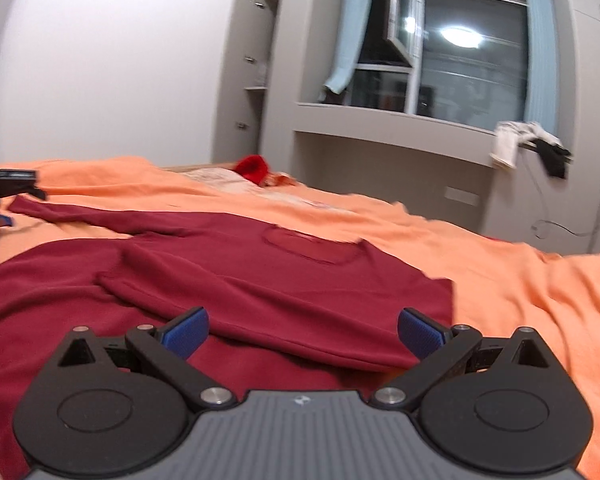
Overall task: Fold small clothes
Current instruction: 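Withdraw the right gripper from the folded sleeve, then grasp the other sleeve cuff with the left gripper and lift it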
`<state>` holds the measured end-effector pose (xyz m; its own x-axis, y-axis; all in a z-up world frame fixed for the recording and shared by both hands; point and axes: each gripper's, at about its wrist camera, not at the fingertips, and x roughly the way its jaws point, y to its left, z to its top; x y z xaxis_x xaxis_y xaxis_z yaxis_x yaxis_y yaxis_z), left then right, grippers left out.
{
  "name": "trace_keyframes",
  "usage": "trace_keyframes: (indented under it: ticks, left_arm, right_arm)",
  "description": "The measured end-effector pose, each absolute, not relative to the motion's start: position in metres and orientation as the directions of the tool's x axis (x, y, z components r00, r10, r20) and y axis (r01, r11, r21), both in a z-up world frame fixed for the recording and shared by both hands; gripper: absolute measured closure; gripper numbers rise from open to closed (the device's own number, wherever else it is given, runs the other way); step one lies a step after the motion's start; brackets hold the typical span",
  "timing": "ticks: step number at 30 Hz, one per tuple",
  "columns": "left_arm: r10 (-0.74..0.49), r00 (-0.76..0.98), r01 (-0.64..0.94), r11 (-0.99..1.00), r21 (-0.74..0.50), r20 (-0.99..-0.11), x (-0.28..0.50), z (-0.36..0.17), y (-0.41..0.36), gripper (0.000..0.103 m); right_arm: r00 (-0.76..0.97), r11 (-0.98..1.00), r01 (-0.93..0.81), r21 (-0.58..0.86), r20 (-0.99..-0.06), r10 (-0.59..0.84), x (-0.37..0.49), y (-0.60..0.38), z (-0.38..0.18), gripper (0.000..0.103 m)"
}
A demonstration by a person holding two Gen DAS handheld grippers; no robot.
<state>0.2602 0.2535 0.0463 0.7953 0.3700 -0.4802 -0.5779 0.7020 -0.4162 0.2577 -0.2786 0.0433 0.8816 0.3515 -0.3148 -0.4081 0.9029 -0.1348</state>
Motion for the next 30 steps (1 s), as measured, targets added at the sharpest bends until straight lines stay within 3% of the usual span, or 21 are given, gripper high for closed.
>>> trace_keyframes:
  ticks: [9, 15, 20, 22, 24, 30]
  left_arm:
    - [0.441, 0.723, -0.682, 0.579, -0.447, -0.531, 0.294, 0.035, 0.288, 0.001]
    - [0.525, 0.702, -0.708, 0.441, -0.552, -0.481, 0.29, 0.031, 0.304, 0.004]
    - [0.605, 0.639, -0.755, 0.375, -0.538, -0.475, 0.291, 0.029, 0.305, 0.032]
    - [0.619, 0.627, -0.756, 0.339, -0.559, -0.472, 0.286, 0.027, 0.31, 0.067]
    - [0.607, 0.631, -0.75, 0.32, -0.578, -0.483, 0.282, 0.026, 0.315, 0.087]
    - [0.592, 0.687, -0.696, 0.366, -0.618, -0.423, 0.28, 0.035, 0.313, 0.094]
  right_arm:
    - [0.873, 0.898, -0.417, -0.143, -0.337, 0.352, 0.255, -0.276, 0.023, 0.0]
    - [0.856, 0.9, -0.422, -0.114, -0.376, 0.354, 0.261, -0.278, 0.013, 0.0]
    - [0.844, 0.894, -0.431, -0.125, -0.405, 0.351, 0.264, -0.274, 0.007, 0.0]
    - [0.842, 0.892, -0.435, -0.127, -0.409, 0.352, 0.265, -0.272, 0.006, 0.0]
    - [0.841, 0.89, -0.437, -0.129, -0.41, 0.353, 0.265, -0.271, 0.005, 0.0]
    - [0.842, 0.892, -0.432, -0.129, -0.412, 0.349, 0.264, -0.271, 0.005, 0.0]
